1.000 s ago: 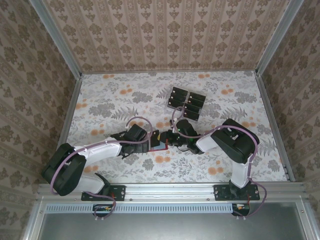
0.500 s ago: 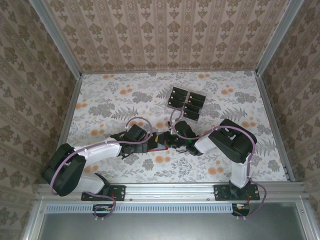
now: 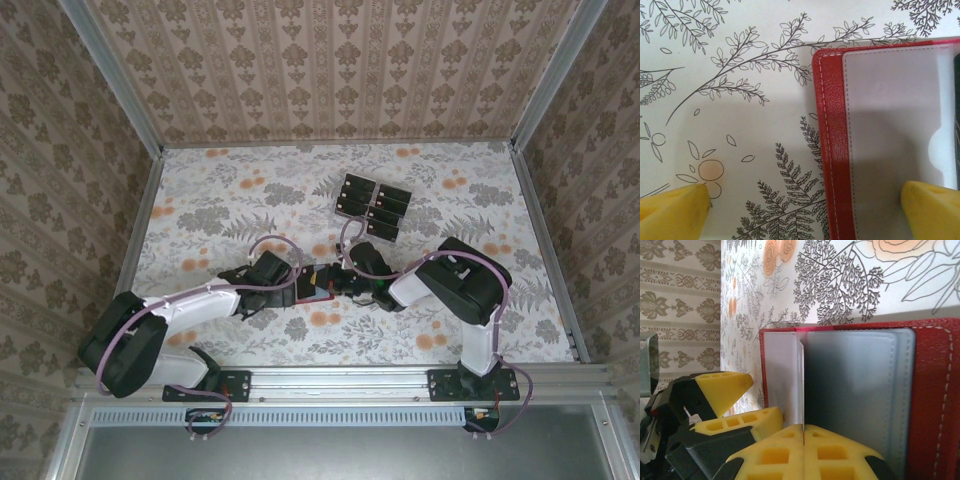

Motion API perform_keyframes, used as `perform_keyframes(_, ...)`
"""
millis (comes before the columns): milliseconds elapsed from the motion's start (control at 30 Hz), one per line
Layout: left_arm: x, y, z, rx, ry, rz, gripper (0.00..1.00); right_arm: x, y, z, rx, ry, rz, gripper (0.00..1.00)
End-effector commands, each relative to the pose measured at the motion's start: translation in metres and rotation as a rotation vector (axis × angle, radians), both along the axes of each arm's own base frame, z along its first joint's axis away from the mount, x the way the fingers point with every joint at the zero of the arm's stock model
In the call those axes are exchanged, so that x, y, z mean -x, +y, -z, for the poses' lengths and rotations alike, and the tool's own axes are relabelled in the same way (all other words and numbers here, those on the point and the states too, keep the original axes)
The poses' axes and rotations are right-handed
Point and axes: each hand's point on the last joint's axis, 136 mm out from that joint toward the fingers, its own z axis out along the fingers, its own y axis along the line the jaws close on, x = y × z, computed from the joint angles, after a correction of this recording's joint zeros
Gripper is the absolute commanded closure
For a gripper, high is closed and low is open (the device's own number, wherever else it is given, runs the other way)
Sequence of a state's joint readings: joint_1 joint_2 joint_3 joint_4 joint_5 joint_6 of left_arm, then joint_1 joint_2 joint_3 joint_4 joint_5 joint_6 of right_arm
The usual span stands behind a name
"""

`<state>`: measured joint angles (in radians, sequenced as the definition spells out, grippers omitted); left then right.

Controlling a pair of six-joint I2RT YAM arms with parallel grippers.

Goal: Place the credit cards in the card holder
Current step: Insert the credit card into the card slot.

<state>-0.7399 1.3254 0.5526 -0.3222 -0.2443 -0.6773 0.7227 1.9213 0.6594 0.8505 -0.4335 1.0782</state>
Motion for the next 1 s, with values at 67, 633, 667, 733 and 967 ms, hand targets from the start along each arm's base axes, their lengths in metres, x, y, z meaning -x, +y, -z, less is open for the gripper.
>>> perform_keyframes(67, 0.006, 0.009, 0.003, -0.023, 0.013, -0.024, 0.0, -0.005, 0.0, 0.01, 0.004, 0.012, 0.021, 1.0)
perform_keyframes(633, -0.001, 0.004, -0.012, 0.014, -0.023, -0.029, 0.0, -0.01, 0.009, 0.011, -0.007, 0.025, 0.024, 1.0)
perform_keyframes(667, -0.001, 0.004, -0.013, 0.015, -0.025, -0.031, 0.0, -0.01, 0.009, 0.011, -0.006, 0.025, 0.024, 1.0)
perform_keyframes(733, -0.002, 0.006, -0.015, 0.014, -0.031, -0.041, 0.0, -0.01, 0.009, 0.012, -0.003, 0.026, 0.029, 1.0)
perform_keyframes(967, -0.003, 0.029, -0.014, -0.031, -0.034, -0.118, 0.0, -0.013, 0.007, 0.01, -0.001, 0.021, 0.041, 1.0)
